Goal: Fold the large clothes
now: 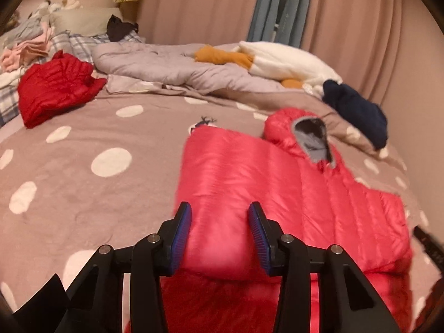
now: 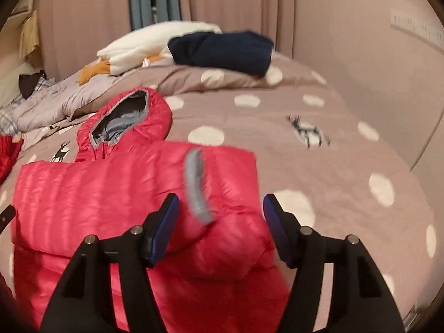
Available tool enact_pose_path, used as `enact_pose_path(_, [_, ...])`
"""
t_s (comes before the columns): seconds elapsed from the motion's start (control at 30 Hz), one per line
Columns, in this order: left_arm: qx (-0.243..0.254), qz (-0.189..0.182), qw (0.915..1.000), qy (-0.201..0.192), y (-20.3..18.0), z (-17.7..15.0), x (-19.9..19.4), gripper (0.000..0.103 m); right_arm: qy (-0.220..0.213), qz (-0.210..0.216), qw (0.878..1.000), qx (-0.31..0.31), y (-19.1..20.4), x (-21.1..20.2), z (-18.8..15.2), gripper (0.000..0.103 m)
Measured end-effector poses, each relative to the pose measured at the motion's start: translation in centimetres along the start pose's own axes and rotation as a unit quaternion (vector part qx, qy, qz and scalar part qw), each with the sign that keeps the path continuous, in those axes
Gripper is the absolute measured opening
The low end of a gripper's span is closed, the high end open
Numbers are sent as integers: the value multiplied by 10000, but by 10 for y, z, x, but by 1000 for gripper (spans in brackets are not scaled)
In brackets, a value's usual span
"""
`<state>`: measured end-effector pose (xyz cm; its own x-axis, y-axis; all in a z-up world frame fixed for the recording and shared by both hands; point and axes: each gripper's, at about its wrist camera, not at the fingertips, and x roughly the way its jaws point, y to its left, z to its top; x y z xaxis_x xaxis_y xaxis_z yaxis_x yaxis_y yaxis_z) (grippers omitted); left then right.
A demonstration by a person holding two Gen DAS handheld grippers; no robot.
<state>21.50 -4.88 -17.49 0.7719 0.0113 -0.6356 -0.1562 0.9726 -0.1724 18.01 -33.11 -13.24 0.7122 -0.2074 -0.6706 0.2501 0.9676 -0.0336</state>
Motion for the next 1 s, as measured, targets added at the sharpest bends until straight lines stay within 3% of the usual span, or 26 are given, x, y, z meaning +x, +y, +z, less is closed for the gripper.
enact_pose_path(0.27, [253, 156, 9992, 268, -6, -14, 35, 44, 67, -74, 9985, -531, 24, 25, -15, 48])
enact_pose_path(0.57, [376, 311, 9984, 284, -12, -17, 41, 44, 153, -189, 9978, -616, 31, 48, -31, 49])
enact_pose_path(1.0, [536, 497, 9969, 277, -18, -18, 43, 45, 166, -166, 9981, -575, 31, 49, -32, 51])
